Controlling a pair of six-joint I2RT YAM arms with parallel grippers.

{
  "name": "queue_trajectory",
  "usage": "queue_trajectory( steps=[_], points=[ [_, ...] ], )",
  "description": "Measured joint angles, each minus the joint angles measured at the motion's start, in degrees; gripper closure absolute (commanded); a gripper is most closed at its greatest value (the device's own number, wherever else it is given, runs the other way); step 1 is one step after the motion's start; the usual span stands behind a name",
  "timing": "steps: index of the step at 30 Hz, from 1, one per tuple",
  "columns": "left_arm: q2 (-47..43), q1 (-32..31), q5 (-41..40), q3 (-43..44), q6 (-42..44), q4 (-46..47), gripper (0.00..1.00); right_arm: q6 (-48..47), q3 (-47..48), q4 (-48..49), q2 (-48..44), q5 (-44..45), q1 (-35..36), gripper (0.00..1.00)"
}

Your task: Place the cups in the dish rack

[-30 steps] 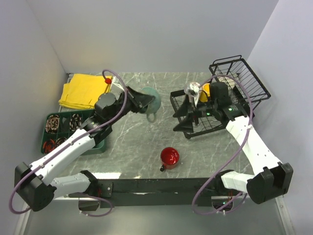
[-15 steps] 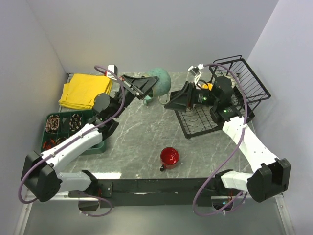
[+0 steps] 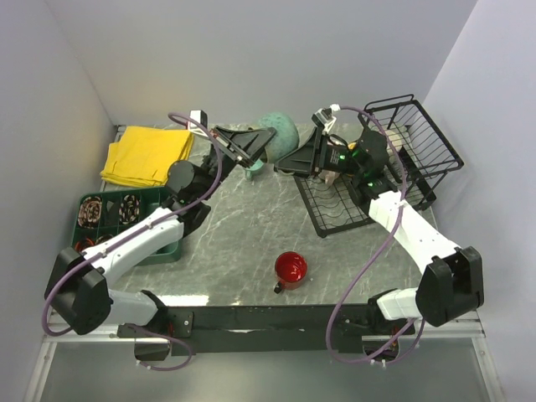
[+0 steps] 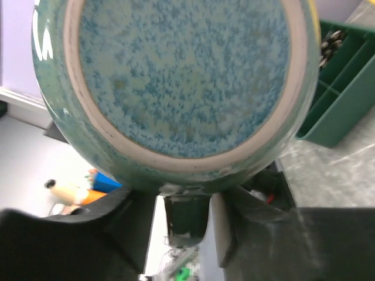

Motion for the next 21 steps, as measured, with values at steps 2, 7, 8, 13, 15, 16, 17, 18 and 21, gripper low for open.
queue_trajectory(
  steps=[2, 7, 8, 13, 15, 16, 17, 18, 21],
  points=[
    [0.4, 0.0, -0.1, 0.3, 0.0, 0.4, 0.99, 1.8, -0.5, 1.7, 0.0, 0.1, 0.1, 0.69],
    [1.6, -0.1, -0.4, 0.7, -1.4, 3.1, 0.99, 6.2, -1.6, 6.0, 0.0, 0.2, -0.2, 1.00],
    [1.7, -0.3, -0.4, 0.7, -1.4, 3.7, 0.99, 6.9, -1.7, 6.8, 0.0, 0.0, -0.2, 1.00],
    [1.7, -0.6, -0.2, 0.7, -1.2, 4.0, 0.56, 7.5, -2.9, 9.9, -0.2, -0.3, -0.4, 1.00],
    [1.6, -1.0, 0.2, 0.7, -1.6, 3.7, 0.38, 6.6, -3.8, 9.3, -0.7, -0.5, -0.9, 1.00],
    [1.2, -1.1, 0.3, 0.7, -1.3, 3.1, 0.33, 5.7, -4.8, 9.0, -1.2, -0.6, -1.2, 1.00],
    [0.8, -1.3, 0.5, 0.6, -0.9, 2.3, 0.28, 5.0, -5.2, 8.6, -1.5, -0.7, -1.7, 1.00],
    [0.4, -1.4, 0.5, 0.6, -0.6, 1.6, 0.21, 4.3, -5.9, 7.9, -1.9, -0.9, -2.2, 1.00],
    [-1.7, -1.8, 0.9, -0.5, 0.5, -1.4, 0.13, 1.8, -7.8, 6.1, -3.3, -2.4, -3.9, 1.00]
  ],
)
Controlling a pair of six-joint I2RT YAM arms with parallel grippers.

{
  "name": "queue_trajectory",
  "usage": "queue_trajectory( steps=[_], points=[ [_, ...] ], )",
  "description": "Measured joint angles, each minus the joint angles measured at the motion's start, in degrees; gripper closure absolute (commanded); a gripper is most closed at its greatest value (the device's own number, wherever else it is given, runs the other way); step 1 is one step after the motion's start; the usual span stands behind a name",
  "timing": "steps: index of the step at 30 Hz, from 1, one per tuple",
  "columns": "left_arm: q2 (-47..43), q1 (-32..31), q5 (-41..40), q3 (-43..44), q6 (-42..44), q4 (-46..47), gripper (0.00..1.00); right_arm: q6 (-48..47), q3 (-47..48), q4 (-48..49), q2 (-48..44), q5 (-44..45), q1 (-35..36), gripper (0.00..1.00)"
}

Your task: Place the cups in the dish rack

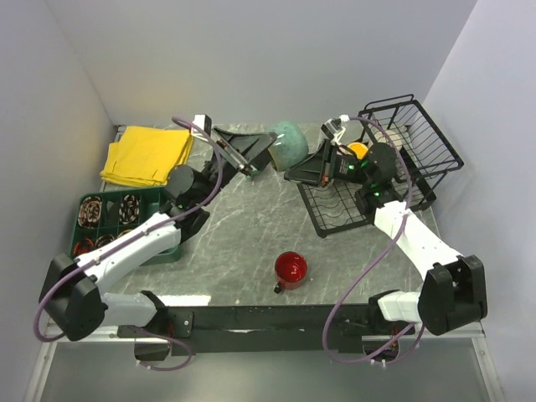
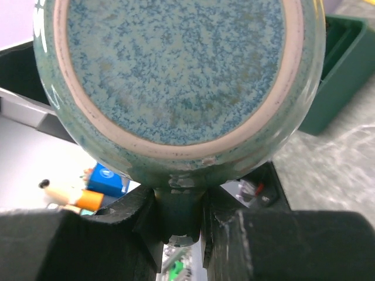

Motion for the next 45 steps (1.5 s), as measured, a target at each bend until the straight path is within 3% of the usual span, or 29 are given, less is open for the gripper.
queue_trajectory(
  steps=[11, 18, 23, 34, 45],
  points=[
    [-15.1, -0.2, -0.7, -3.5, 9.0, -18.7, 0.09, -14.1, -0.6, -14.2, -4.6, 0.5, -7.0, 1.00],
    [-26.5, -0.2, -4.0, -10.3, 14.9, -30.5, 0.08, -33.4, -0.7, -33.5, -8.3, 9.6, -7.6, 1.00],
    [-33.5, -0.2, -6.4, -15.4, 16.6, -37.8, 0.06, -45.5, -2.6, -41.5, -13.6, 18.3, -7.8, 1.00],
    [-44.5, -0.2, -9.9, -24.2, 17.2, -45.2, 0.06, -66.9, -10.0, -48.1, -15.2, 38.0, -7.8, 1.00],
    [-46.6, -0.2, -11.2, -27.8, 15.8, -47.0, 0.06, -78.7, -15.3, -47.8, -13.8, 48.3, -7.9, 1.00]
  ],
)
